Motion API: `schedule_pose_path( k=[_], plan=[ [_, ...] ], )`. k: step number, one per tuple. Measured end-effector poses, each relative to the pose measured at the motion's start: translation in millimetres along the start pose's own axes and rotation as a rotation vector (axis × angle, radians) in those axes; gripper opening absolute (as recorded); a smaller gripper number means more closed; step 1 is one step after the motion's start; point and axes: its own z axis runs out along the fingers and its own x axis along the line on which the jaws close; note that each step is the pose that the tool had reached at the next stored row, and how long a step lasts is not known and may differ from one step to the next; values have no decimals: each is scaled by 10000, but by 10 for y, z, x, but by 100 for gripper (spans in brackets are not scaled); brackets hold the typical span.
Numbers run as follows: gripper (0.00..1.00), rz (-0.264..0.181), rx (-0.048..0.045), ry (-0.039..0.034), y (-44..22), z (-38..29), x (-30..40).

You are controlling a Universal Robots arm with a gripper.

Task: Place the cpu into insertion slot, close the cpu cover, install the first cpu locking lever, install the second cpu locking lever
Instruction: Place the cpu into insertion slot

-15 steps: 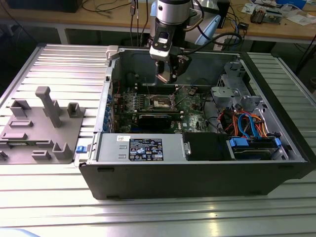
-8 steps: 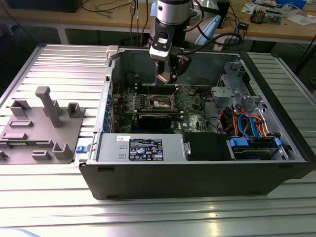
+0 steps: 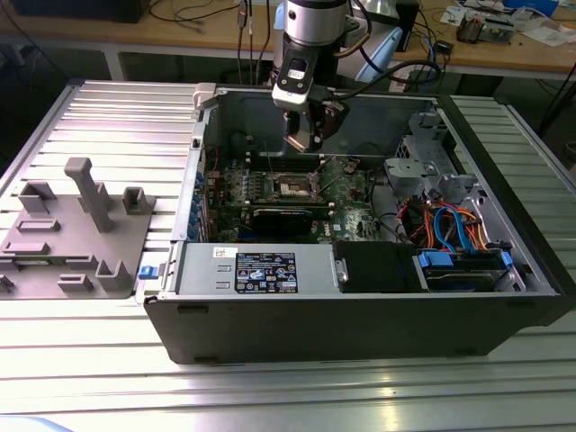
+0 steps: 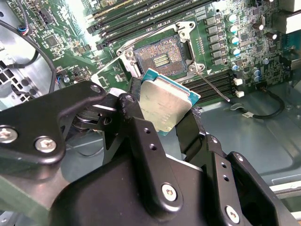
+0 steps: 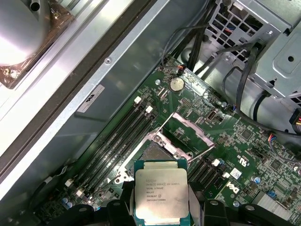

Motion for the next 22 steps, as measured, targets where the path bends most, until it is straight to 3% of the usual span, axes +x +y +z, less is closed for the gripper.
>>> schedule_pose_path(
  k=[22],
  plan=[
    [54, 220, -3, -16, -2, 33, 0]
  ],
)
